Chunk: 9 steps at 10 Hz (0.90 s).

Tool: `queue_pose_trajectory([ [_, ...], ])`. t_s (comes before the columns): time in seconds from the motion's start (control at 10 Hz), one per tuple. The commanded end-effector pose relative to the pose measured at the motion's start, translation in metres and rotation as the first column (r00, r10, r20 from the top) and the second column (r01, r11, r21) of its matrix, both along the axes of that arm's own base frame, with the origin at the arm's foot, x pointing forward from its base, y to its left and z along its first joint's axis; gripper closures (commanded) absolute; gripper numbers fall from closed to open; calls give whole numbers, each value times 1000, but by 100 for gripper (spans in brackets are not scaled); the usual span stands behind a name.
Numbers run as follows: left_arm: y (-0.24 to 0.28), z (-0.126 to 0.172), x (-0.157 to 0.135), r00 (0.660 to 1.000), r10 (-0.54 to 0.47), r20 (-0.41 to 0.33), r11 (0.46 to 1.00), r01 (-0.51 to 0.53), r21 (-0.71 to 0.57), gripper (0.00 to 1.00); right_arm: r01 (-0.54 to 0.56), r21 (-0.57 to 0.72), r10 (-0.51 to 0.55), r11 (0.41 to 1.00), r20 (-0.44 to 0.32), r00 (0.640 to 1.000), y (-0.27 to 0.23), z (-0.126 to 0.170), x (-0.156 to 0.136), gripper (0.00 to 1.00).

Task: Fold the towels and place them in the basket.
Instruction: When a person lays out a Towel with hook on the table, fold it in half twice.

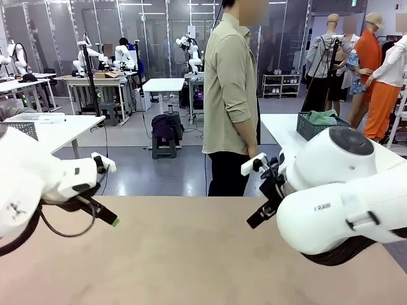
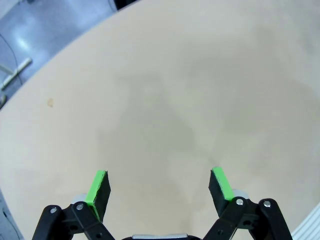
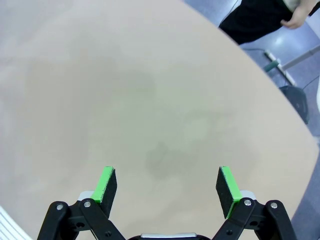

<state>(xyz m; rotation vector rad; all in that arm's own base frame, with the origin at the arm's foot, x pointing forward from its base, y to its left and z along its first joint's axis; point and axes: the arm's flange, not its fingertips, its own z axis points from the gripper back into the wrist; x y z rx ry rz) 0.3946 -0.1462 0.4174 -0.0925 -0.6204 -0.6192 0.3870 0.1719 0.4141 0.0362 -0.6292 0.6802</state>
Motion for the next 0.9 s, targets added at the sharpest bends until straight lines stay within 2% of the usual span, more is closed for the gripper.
queue_pose_trajectory([
  [0.0, 22, 65, -12, 997, -76, 15, 997, 76, -12, 0, -54, 37, 54, 998, 15, 998, -22, 68, -25, 0],
  [0.2, 44, 125, -33, 990, -121, 68, 993, 121, 3, 0, -77, 49, 76, 996, 20, 997, -39, 129, -62, 0],
  [0.4, 68, 174, -57, 982, -169, 85, 986, 169, 0, 0, -85, 86, 85, 993, 4, 996, -63, 175, -98, 0],
  [0.6, 91, 207, -74, 978, -179, 106, 983, 182, -14, 0, -64, 111, 62, 992, 20, 998, -86, 204, -126, 0],
  [0.8, 119, 221, -84, 969, -240, 49, 970, 242, -38, 0, -44, 136, 40, 990, 33, 999, -104, 217, -141, 0],
])
